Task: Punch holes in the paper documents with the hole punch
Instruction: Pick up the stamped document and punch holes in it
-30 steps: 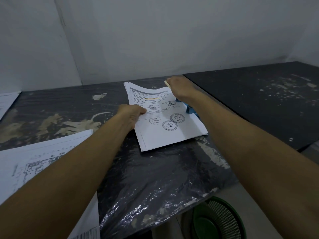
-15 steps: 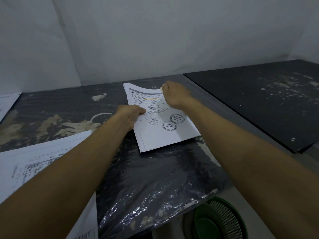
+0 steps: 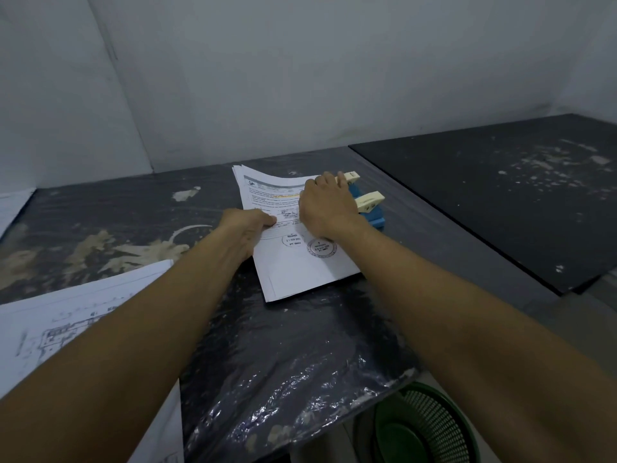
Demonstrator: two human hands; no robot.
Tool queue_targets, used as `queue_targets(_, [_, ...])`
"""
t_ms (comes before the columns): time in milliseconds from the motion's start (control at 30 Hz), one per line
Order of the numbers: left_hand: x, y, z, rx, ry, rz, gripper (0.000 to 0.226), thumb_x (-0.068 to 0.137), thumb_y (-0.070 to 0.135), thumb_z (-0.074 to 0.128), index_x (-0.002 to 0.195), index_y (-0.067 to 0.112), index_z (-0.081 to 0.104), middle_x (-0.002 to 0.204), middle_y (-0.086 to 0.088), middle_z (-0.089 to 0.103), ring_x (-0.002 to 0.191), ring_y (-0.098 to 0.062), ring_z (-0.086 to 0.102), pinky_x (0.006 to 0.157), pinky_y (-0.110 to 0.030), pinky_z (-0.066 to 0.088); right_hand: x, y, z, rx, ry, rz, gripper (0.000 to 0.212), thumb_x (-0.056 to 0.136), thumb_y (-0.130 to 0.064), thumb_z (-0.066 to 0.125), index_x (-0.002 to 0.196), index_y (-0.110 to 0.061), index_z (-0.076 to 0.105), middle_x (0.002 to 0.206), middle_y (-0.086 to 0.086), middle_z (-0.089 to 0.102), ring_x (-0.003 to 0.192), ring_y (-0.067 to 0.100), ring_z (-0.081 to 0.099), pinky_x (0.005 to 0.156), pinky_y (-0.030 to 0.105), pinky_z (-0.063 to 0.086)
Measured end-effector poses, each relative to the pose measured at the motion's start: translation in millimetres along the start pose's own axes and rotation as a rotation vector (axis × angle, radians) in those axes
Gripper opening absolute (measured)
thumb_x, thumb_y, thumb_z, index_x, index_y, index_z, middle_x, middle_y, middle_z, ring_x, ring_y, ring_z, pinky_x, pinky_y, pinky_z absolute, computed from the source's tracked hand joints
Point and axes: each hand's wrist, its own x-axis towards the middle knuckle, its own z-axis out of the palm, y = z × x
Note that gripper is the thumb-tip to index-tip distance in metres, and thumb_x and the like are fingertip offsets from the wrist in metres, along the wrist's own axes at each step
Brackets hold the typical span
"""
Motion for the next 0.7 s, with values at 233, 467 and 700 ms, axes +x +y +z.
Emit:
queue_targets(233, [1.5, -0.1, -0.5, 0.021, 0.002, -0.004, 0.03, 0.08, -0.012, 0.072, 0.109, -0.004, 0.068, 0.109, -0.014, 0.071, 0.092, -0.032, 0.07, 0.083, -0.048, 0.058, 11.0, 23.7, -60.7, 0.383, -0.096, -0.006, 0.033, 0.107, -0.011, 0.026, 0.08, -0.012, 0.044, 0.081, 0.0, 0.042, 0.071, 0.011, 0.04, 0.073, 0.021, 0.037])
queue_targets(467, [3.1, 1.2, -4.3, 0.033, -0.024, -0.043, 0.033, 0.078, -0.01, 0.073, 0.11, -0.001, 0.069, 0.11, -0.013, 0.072, 0.093, -0.032, 0.071, 0.084, -0.051, 0.058, 13.9, 27.4, -69.9, 0.405, -0.068, 0.102, 0.018, 0.103, -0.001, 0.03, 0.096, -0.006, 0.046, 0.092, 0.018, 0.048, 0.061, 0.015, 0.033, 0.052, 0.025, 0.023])
queue_targets(700, [-4.2, 6.1, -7.8, 0.044, 0.0, -0.006, 0.032, 0.077, -0.01, 0.075, 0.108, -0.003, 0.069, 0.108, -0.013, 0.072, 0.092, -0.034, 0.07, 0.085, -0.052, 0.058, 18.3, 33.2, -62.8, 0.838, -0.004, 0.189, 0.025, 0.102, -0.018, 0.041, 0.079, -0.009, 0.047, 0.066, 0.002, 0.039, 0.057, 0.013, 0.033, 0.052, 0.028, 0.025])
